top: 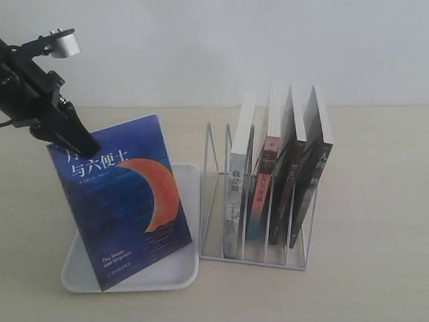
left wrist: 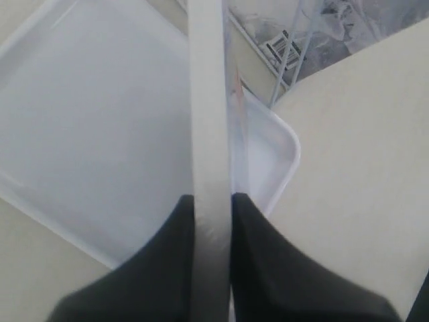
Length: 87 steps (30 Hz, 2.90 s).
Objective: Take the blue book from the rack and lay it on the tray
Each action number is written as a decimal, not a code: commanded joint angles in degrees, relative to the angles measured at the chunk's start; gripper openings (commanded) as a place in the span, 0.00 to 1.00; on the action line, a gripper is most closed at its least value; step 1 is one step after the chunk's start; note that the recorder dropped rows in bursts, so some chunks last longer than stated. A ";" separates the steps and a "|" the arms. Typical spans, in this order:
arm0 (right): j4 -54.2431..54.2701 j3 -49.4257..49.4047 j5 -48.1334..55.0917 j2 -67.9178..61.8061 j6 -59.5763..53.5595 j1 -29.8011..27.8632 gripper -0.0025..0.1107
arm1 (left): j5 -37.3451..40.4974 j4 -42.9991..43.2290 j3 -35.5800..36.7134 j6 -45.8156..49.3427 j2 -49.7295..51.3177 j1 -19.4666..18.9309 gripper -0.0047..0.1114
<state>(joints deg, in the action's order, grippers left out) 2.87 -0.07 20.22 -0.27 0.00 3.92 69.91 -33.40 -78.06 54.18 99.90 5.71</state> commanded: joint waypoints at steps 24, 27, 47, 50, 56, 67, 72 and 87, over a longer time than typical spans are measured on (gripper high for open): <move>-0.12 0.07 -0.25 0.27 0.00 -0.38 0.02 | -3.16 3.89 -1.26 2.82 2.47 0.54 0.50; -0.12 0.07 -0.25 0.27 0.00 -0.38 0.02 | -8.24 2.98 -1.26 2.82 1.69 0.54 0.50; -0.76 0.07 -0.82 0.27 0.00 -0.38 0.02 | -5.73 21.62 -0.74 -20.43 -9.47 -0.88 0.08; -0.76 0.07 -0.82 0.27 0.00 -0.38 0.02 | -11.49 19.58 1.68 -31.86 -12.57 -4.23 0.08; -0.67 0.07 -0.82 0.27 0.00 -0.38 0.02 | -30.97 6.67 14.99 -32.96 -24.08 -6.62 0.08; -0.56 0.07 -0.82 0.27 0.00 -0.38 0.02 | -50.74 -40.72 36.65 -23.65 -43.93 -6.33 0.08; -0.56 0.07 -0.82 0.27 0.00 -0.38 0.02 | -50.74 -40.19 37.17 -23.65 -47.26 -6.33 0.08; -0.56 0.07 -0.82 0.27 0.00 -0.38 0.02 | -50.74 -40.19 37.17 -23.65 -48.18 -6.33 0.08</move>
<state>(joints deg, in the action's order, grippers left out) 2.41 -0.07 20.11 -0.27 0.00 3.92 19.46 -73.09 -41.12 30.18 52.03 -0.67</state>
